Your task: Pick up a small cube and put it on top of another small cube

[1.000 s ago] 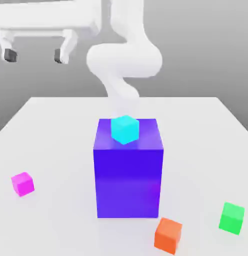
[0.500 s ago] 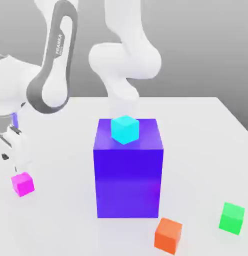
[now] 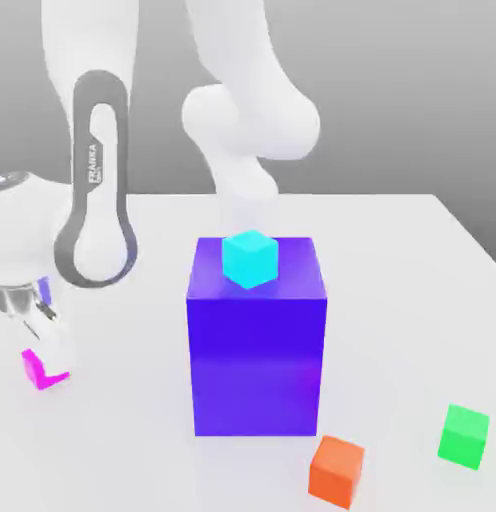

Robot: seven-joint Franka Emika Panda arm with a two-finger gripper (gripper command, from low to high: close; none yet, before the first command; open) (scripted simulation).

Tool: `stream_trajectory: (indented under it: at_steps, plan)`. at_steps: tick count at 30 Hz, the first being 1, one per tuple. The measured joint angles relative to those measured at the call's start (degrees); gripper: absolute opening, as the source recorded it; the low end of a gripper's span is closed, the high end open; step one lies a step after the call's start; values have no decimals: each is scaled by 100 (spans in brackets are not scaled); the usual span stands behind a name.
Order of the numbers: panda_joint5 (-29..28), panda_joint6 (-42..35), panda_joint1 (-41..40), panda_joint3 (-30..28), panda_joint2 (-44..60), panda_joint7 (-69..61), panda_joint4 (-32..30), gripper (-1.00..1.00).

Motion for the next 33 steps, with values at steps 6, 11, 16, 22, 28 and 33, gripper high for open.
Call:
stream_trajectory:
  at_steps: [6,11,16,22,28,33]
  plan:
    - [-823,-696,639,21,-777,864,103,-100]
    - [-1117,-1015,1670,851,-759,1564,436,-100]
    - [-1360,-1257,2545,1582,-761,2167,669,-100]
    - [-1586,-1507,3580,2430,-821,2828,868,-100]
    - [-2149,-1467,4615,2965,-357,3625,1192,-100]
    - [-2563,-1082,4985,2836,228,3990,1337,100]
